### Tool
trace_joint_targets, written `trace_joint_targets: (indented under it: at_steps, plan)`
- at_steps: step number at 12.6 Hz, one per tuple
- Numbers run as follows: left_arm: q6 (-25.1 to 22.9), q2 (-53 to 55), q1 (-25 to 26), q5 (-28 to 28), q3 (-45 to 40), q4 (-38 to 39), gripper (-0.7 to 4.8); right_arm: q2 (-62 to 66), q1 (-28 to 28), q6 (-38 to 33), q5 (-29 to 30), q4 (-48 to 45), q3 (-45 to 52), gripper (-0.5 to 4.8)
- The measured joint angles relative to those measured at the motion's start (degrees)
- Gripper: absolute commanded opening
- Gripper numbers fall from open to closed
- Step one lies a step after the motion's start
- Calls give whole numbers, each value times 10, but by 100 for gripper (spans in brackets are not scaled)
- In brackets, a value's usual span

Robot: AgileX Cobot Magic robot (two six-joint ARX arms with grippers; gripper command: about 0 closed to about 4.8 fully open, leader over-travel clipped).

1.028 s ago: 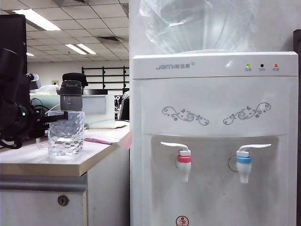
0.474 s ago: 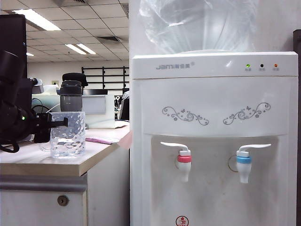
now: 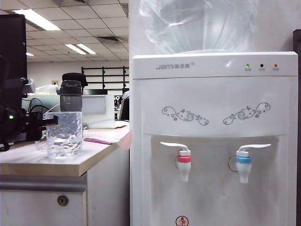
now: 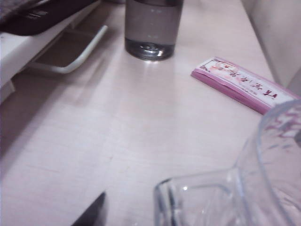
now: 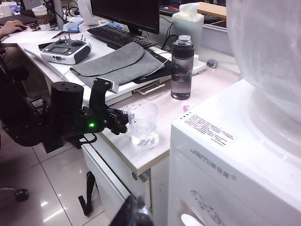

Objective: Pick up the plastic mug from the left desk, go to the cold water outlet of the water dispenser, press the vertical switch to get some water, then put the mug back on the desk.

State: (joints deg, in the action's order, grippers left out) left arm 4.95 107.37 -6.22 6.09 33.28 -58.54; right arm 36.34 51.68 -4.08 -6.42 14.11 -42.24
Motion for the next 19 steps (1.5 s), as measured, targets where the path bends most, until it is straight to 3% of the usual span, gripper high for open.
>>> trace_joint_targets:
  at_steps: [3,9,10,11,19]
  plan:
    - [-27,0,5,-44,1,-8,154,0,0,0,0,0,0,-1]
    - [-28,32,6,-44,19,-38,153,0,0,0,0,0,0,-1]
    - [-28,35,6,-44,27,-39,144,0,0,0,0,1,0,-1]
    - [-28,35,6,-44,28,-39,47,0,0,0,0,5,0,-1]
    - [-26,35,6,-43,33,-43,-6,0,0,0,0,4,0,-1]
